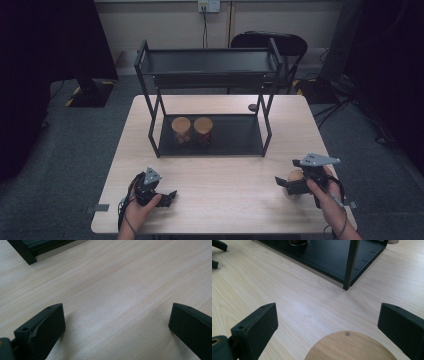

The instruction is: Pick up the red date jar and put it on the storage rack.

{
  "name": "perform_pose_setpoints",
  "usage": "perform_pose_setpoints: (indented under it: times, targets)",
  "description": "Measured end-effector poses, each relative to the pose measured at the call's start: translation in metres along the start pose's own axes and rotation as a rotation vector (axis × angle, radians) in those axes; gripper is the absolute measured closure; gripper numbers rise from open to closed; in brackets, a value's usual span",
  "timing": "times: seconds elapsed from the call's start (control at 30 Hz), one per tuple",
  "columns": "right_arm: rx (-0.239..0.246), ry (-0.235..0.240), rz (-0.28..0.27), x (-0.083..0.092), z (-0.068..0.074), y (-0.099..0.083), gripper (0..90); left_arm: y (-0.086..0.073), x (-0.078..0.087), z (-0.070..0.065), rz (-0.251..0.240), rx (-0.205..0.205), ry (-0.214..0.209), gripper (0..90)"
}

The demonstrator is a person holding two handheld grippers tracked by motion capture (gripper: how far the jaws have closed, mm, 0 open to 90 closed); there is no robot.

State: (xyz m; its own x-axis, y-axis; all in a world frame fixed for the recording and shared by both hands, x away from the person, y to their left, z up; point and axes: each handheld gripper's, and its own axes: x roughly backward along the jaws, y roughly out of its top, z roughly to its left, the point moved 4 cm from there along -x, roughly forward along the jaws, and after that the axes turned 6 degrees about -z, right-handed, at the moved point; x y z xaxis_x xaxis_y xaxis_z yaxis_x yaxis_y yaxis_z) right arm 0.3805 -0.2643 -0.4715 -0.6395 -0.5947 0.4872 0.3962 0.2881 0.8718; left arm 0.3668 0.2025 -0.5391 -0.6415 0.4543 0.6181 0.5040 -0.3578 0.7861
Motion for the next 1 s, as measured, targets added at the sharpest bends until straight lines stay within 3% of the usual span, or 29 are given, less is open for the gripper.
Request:
perform_pose_setpoints:
  times: [1.0]
  targets:
    - [-0.014, -0.011, -0.008, 0.011, -0.009, -0.032, 1.6, 0.0, 0.0, 0.0, -0.002, 0.0, -0.002, 0.3]
